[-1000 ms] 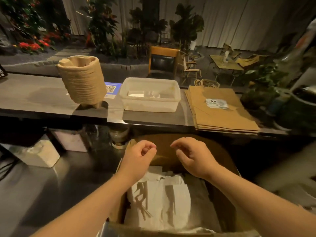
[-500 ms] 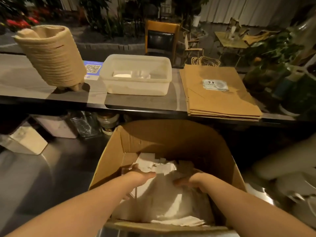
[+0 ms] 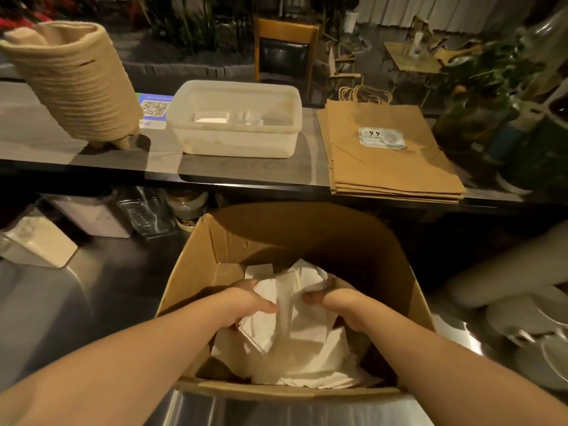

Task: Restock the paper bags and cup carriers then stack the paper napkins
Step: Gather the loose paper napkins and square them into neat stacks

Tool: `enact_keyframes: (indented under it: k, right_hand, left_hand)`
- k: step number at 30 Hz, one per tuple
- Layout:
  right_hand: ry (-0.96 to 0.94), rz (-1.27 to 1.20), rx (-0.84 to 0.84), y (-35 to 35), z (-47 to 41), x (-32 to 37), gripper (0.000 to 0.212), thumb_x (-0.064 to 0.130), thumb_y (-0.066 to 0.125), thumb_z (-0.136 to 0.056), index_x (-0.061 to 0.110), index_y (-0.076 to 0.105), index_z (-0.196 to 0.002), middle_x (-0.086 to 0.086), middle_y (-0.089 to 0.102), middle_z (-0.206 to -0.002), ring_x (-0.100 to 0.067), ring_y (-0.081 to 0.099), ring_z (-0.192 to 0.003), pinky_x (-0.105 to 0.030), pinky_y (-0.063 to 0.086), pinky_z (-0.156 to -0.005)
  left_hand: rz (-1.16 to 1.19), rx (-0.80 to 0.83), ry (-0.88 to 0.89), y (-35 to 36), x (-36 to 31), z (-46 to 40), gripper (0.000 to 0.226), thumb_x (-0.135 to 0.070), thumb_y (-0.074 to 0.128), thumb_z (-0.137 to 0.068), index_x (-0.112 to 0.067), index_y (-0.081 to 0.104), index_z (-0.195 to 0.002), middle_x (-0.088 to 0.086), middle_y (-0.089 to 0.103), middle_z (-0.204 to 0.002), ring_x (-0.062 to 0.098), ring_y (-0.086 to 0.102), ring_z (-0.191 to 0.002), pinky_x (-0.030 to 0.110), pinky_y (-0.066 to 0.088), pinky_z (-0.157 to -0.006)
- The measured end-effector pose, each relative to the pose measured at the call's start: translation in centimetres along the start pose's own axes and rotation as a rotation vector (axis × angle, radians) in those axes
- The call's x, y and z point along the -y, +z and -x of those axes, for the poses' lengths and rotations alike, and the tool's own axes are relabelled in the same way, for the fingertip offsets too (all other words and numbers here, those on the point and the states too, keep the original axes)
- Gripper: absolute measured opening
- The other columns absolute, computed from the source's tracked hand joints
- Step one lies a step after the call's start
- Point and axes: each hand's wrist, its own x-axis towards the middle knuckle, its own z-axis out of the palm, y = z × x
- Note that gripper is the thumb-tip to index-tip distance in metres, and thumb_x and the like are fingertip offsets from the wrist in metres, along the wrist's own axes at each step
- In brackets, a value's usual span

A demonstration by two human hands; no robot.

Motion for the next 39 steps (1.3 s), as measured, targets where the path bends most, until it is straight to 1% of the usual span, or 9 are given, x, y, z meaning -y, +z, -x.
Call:
enact_keyframes:
  k: [3, 6, 10, 13, 16, 20, 26, 34, 39]
  right_hand:
    - [0.0, -0.137, 0.005, -1.5, 1.3, 1.0, 0.068, 0.034, 0.089, -0.073, 0.025, 0.054, -0.131, -0.01, 0.069, -0.115, -0.033, 0.072, -0.096, -0.052, 0.063, -0.079]
    - [-0.025, -0.312, 0.053, -2.9, 4.1, 2.1, 0.054, 0.031, 0.077, -0.087, 0.021, 0.047, -0.131, -0.013, 0.068, -0.115, -0.034, 0.072, -0.097, -0.049, 0.063, -0.077]
    - [-0.106, -0.496, 0.099, -4.4, 8.3, 2.6, 0.035, 0.03, 0.063, -0.098, 0.019, 0.052, -0.129, -0.014, 0.067, -0.118, -0.033, 0.069, -0.102, -0.039, 0.062, -0.072]
    - [-0.177, -0.583, 0.13, -5.0, 11.5, 2.1, 0.027, 0.032, 0.063, -0.098, 0.017, 0.061, -0.121, -0.014, 0.074, -0.112, -0.032, 0.073, -0.102, -0.045, 0.06, -0.09]
    - [-0.245, -0.645, 0.126, -5.3, 14.6, 1.2, 0.029, 0.037, 0.067, -0.097, 0.017, 0.068, -0.117, -0.012, 0.077, -0.107, -0.032, 0.074, -0.102, -0.056, 0.054, -0.1]
    - [-0.312, -0.713, 0.18, -5.3, 18.4, -0.8, 0.029, 0.037, 0.066, -0.097, 0.017, 0.071, -0.118, -0.011, 0.077, -0.11, -0.032, 0.074, -0.103, -0.054, 0.051, -0.104]
    - [-0.332, -0.758, 0.237, -3.8, 21.7, -6.4, 0.032, 0.037, 0.062, -0.098, 0.016, 0.067, -0.12, -0.009, 0.076, -0.109, -0.027, 0.076, -0.095, -0.04, 0.059, -0.075]
    - [-0.353, -0.622, 0.277, -1.6, 20.9, -16.0, 0.056, 0.03, 0.077, -0.081, 0.019, 0.057, -0.131, -0.013, 0.072, -0.12, -0.038, 0.069, -0.112, -0.061, 0.052, -0.1]
    - [-0.269, -0.401, 0.242, 0.1, 19.0, -20.3, 0.046, 0.017, 0.083, -0.082, 0.018, 0.064, -0.123, -0.011, 0.075, -0.113, -0.033, 0.071, -0.107, -0.059, 0.054, -0.099]
  left_hand:
    - [0.135, -0.066, 0.062, -1.3, -1.2, 2.2, 0.066, -0.036, 0.08, -0.09, -0.029, 0.045, -0.146, -0.005, 0.057, -0.136, 0.019, 0.061, -0.114, 0.028, 0.052, -0.088]
    - [0.254, -0.123, 0.124, -2.3, -1.9, 4.4, 0.061, -0.039, 0.078, -0.091, -0.027, 0.051, -0.145, -0.008, 0.064, -0.118, 0.014, 0.061, -0.098, 0.029, 0.052, -0.075]
    - [0.352, -0.191, 0.248, -2.4, -2.4, 8.0, 0.06, -0.044, 0.076, -0.092, -0.03, 0.05, -0.145, -0.005, 0.058, -0.136, 0.024, 0.057, -0.121, 0.044, 0.049, -0.106]
    - [0.439, -0.223, 0.355, -2.1, -2.6, 11.0, 0.054, -0.043, 0.074, -0.093, -0.031, 0.051, -0.141, -0.004, 0.061, -0.135, 0.024, 0.059, -0.121, 0.046, 0.048, -0.109]
    - [0.532, -0.216, 0.446, -1.6, -2.2, 14.1, 0.049, -0.042, 0.076, -0.089, -0.032, 0.058, -0.134, -0.002, 0.069, -0.127, 0.025, 0.067, -0.114, 0.052, 0.052, -0.105]
    - [0.614, -0.194, 0.526, -0.4, -0.9, 18.4, 0.049, -0.043, 0.078, -0.087, -0.031, 0.061, -0.132, 0.002, 0.073, -0.122, 0.028, 0.071, -0.11, 0.047, 0.058, -0.094]
    - [0.68, -0.113, 0.565, 3.6, 3.2, 22.7, 0.064, -0.043, 0.086, -0.071, -0.029, 0.06, -0.128, 0.003, 0.076, -0.112, 0.025, 0.076, -0.096, 0.036, 0.061, -0.073]
    - [0.519, -0.068, 0.513, 9.8, 10.8, 20.4, 0.072, -0.056, 0.085, -0.059, -0.034, 0.06, -0.123, -0.01, 0.076, -0.106, 0.019, 0.075, -0.101, 0.035, 0.063, -0.079]
    - [0.218, -0.089, 0.374, 12.3, 14.0, 16.2, 0.042, -0.046, 0.078, -0.088, -0.042, 0.056, -0.124, -0.015, 0.068, -0.114, 0.011, 0.068, -0.105, 0.034, 0.06, -0.087]
